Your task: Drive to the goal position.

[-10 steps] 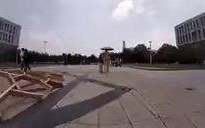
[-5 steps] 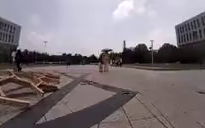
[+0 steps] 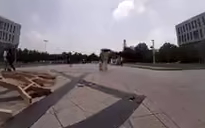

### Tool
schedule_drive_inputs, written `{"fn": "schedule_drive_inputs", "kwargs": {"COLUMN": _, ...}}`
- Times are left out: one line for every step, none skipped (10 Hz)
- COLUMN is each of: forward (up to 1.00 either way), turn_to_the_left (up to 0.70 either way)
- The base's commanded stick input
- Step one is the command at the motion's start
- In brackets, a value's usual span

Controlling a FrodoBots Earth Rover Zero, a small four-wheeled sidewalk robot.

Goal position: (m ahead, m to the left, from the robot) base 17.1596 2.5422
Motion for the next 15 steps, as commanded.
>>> {"fn": "schedule_drive_inputs", "kwargs": {"forward": 0.7, "turn_to_the_left": 0.0}}
{"fn": "schedule_drive_inputs", "kwargs": {"forward": 0.7, "turn_to_the_left": 0.0}}
{"fn": "schedule_drive_inputs", "kwargs": {"forward": 0.7, "turn_to_the_left": 0.0}}
{"fn": "schedule_drive_inputs", "kwargs": {"forward": 0.7, "turn_to_the_left": 0.0}}
{"fn": "schedule_drive_inputs", "kwargs": {"forward": 0.7, "turn_to_the_left": 0.0}}
{"fn": "schedule_drive_inputs", "kwargs": {"forward": 0.7, "turn_to_the_left": 0.0}}
{"fn": "schedule_drive_inputs", "kwargs": {"forward": 0.7, "turn_to_the_left": 0.0}}
{"fn": "schedule_drive_inputs", "kwargs": {"forward": 0.7, "turn_to_the_left": 0.0}}
{"fn": "schedule_drive_inputs", "kwargs": {"forward": 0.7, "turn_to_the_left": 0.0}}
{"fn": "schedule_drive_inputs", "kwargs": {"forward": 0.7, "turn_to_the_left": 0.0}}
{"fn": "schedule_drive_inputs", "kwargs": {"forward": 0.7, "turn_to_the_left": 0.0}}
{"fn": "schedule_drive_inputs", "kwargs": {"forward": 0.7, "turn_to_the_left": 0.0}}
{"fn": "schedule_drive_inputs", "kwargs": {"forward": 0.7, "turn_to_the_left": 0.0}}
{"fn": "schedule_drive_inputs", "kwargs": {"forward": 0.7, "turn_to_the_left": 0.0}}
{"fn": "schedule_drive_inputs", "kwargs": {"forward": 0.7, "turn_to_the_left": 0.0}}
